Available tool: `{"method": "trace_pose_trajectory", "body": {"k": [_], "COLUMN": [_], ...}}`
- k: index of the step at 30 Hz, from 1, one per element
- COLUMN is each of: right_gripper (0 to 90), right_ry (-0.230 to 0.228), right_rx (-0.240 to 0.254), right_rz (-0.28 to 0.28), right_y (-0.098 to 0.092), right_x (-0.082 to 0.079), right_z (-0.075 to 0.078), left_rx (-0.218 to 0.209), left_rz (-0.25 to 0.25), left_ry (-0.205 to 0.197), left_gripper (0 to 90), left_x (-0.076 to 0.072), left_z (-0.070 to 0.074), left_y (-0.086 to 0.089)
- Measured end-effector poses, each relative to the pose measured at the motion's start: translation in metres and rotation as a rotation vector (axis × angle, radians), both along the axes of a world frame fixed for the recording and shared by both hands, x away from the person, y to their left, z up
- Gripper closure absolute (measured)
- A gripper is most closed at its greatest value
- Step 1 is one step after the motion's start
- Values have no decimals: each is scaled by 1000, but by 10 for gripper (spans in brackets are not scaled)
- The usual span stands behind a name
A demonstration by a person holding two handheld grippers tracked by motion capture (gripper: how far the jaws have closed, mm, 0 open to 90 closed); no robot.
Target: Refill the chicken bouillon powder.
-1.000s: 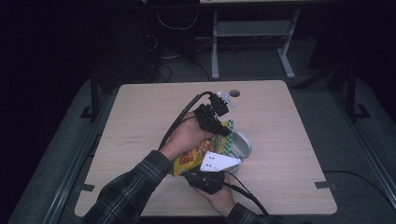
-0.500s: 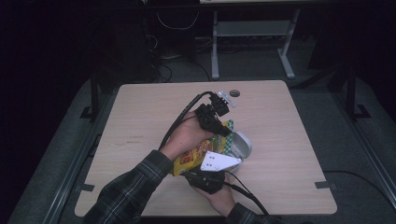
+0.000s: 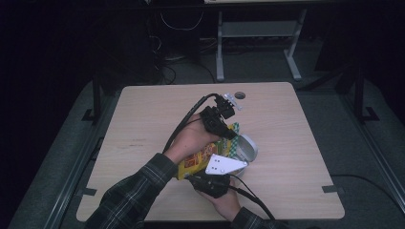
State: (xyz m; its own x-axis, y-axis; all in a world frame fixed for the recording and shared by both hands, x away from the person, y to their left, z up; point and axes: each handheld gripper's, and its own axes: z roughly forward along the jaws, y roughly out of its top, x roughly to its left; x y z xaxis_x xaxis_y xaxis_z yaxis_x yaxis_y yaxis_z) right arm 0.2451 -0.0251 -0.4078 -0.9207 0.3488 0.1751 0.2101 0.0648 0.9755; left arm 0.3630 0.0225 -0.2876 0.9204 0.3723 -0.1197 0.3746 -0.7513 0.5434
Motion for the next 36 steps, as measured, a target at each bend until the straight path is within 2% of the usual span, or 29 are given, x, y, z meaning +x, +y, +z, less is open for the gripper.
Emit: {"method": "trace_pose_trajectory", "body": {"k": [9, 36], "right_gripper": [900, 900], "right_ry": [7, 1], "right_rx": [7, 9], "right_rz": [-2, 1], "right_y": [-1, 0], "right_x": [0, 0], "right_z": [1, 1], "left_rx": [16, 14], "left_rz": [-9, -11], "left_ry": [3, 9], "left_gripper": [896, 896], "left_x": [1, 0], "left_z": [1, 1], "left_y": [-1, -2]}}
